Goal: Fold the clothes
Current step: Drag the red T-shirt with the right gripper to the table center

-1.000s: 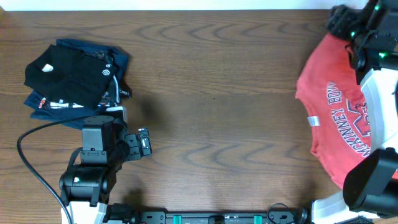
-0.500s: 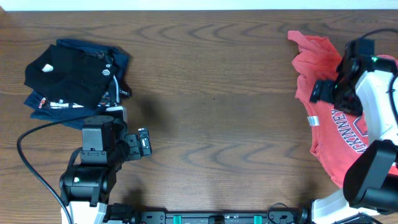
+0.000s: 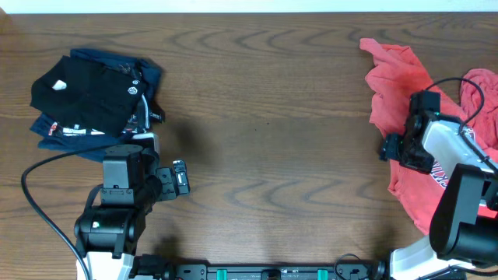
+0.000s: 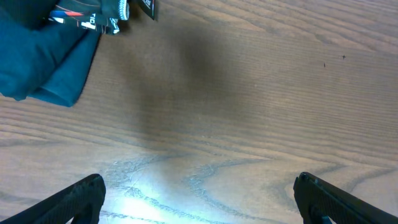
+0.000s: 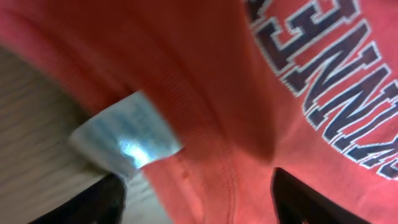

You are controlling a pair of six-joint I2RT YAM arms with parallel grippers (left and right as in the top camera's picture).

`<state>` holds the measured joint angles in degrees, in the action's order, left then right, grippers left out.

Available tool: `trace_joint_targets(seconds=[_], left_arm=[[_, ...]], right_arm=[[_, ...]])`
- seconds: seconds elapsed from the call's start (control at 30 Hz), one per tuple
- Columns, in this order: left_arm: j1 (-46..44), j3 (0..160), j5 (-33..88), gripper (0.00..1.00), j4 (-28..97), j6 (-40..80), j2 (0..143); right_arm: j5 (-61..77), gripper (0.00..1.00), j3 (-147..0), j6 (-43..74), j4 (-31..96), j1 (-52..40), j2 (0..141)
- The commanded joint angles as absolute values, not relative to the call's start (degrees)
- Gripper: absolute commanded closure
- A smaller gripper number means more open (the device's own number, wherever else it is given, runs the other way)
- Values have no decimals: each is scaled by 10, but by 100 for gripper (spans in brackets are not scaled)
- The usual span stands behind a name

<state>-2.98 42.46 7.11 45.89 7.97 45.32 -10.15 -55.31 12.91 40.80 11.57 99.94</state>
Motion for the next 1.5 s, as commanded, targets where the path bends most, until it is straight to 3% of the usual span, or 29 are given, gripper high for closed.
trace_joint_targets(seconds=[0.0, 0.1, 0.23, 0.4, 0.6, 1.03, 1.07, 1.13, 1.33, 1.4, 1.47], left_arm=[[-27, 435, 71, 2, 458, 88, 453], [-27, 435, 71, 2, 458, 88, 453], [-27, 435, 71, 2, 458, 88, 453], [-27, 435, 71, 2, 458, 88, 453], [-27, 435, 71, 2, 458, 88, 453], [-27, 435, 71, 2, 443, 88, 453], [-27, 435, 71, 2, 440, 88, 453], [-27, 435, 71, 2, 439, 90, 453], [-27, 435, 99, 2, 446, 139, 453], [-27, 434, 133, 2, 447, 158, 453], [-27, 432, 177, 2, 442, 169, 455]], right_arm=[[-133, 42, -533, 145, 392, 119, 999], [-131, 72, -521, 145, 390, 118, 999], [-123, 99, -506, 145, 386, 117, 999], [14, 99, -504, 93, 373, 97, 999], [154, 99, -504, 82, 330, -5, 999], [203, 98, -511, 193, -24, -300, 999], [190, 92, -515, 192, -38, -308, 998], [151, 67, -531, 193, -30, -310, 995], [25, 49, -580, 193, 139, -251, 938], [-11, 29, -592, 192, 209, -215, 904], [-29, 22, -594, 192, 263, -174, 867]])
